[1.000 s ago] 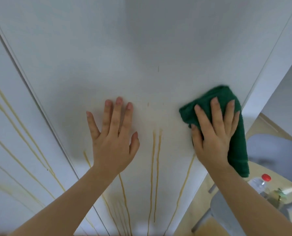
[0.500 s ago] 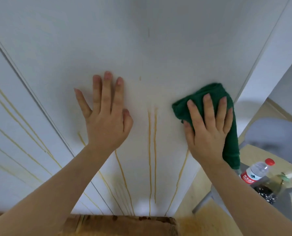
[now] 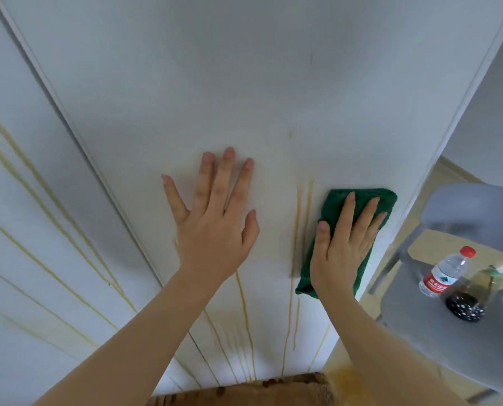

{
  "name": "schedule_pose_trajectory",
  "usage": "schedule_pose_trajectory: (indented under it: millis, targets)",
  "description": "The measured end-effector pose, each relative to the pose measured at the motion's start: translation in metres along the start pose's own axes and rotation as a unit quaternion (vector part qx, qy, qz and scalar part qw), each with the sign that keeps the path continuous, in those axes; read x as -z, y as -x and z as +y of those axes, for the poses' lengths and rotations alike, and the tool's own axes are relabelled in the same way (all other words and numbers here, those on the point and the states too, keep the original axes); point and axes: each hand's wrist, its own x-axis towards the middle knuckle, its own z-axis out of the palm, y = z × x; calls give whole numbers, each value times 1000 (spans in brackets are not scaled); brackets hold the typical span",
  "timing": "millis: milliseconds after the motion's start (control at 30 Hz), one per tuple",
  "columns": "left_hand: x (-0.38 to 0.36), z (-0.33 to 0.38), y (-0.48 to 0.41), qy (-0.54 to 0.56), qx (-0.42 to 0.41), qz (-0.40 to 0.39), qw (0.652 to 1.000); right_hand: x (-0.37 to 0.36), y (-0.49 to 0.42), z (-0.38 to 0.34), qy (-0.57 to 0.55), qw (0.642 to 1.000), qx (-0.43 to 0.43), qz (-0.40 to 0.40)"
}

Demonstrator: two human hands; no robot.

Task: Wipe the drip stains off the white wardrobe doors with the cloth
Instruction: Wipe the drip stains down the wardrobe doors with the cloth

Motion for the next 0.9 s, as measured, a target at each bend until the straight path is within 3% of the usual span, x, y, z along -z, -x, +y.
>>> schedule_pose_trajectory:
  millis: [133, 233, 300, 500, 700, 833, 900]
  targets:
    - [-2, -3, 9, 18, -7, -9, 1000, 2, -2, 9, -10, 1000, 13, -24]
    - [0, -5, 8, 29, -14, -9, 999, 11, -11, 20, -96, 969, -226, 2]
    - [0, -5, 7, 27, -12, -11, 999, 10, -11, 5, -122, 941, -316, 0]
    - [-5, 3, 7, 29, 13, -7, 999, -5, 26, -33, -162, 966, -182, -89]
    - [-2, -8, 8, 13, -22, -3, 1000, 20, -43, -18, -120, 958, -258, 28]
    - [2, -6, 7, 13, -5, -20, 1000, 5, -5, -46, -124, 987, -91, -39]
    - [5, -9, 7, 22, -16, -30, 999, 6, -10, -50, -127, 990, -56, -39]
